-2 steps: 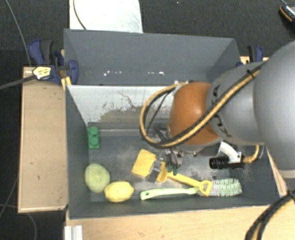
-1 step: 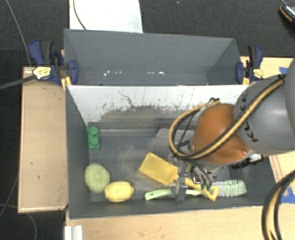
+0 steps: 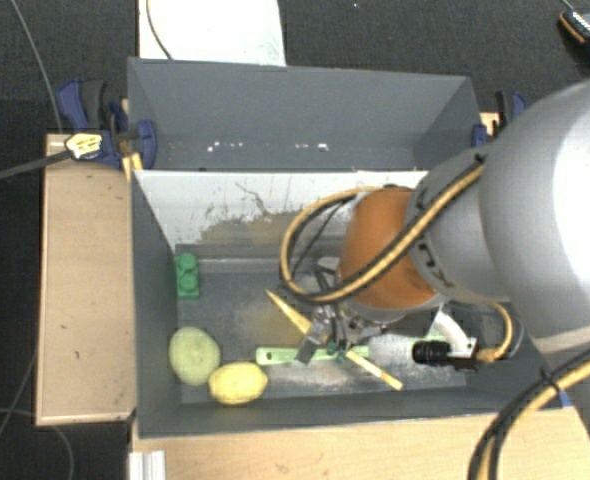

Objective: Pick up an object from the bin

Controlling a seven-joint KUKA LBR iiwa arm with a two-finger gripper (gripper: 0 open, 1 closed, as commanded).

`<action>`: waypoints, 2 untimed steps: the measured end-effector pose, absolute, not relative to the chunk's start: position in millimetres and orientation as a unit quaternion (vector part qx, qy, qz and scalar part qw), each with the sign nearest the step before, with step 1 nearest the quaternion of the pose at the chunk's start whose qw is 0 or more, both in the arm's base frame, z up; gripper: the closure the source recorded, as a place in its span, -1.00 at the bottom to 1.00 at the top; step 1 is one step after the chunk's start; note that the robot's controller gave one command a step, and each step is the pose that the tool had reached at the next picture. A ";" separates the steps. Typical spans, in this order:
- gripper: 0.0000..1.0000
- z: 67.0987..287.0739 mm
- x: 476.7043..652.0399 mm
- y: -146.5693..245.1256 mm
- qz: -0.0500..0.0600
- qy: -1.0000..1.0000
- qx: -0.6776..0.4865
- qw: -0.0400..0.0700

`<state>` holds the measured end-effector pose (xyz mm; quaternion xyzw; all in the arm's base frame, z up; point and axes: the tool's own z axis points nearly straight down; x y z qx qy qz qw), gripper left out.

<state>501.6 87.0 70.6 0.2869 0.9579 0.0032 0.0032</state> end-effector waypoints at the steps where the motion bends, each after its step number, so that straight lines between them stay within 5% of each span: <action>1: 1.00 70.6 501.6 86.7 0.003 0.958 0.287 0.003; 2: 1.00 83.5 499.1 86.0 0.001 0.958 0.287 -0.001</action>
Offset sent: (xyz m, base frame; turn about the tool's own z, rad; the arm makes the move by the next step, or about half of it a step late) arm -0.0002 -0.0003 0.0573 0.0003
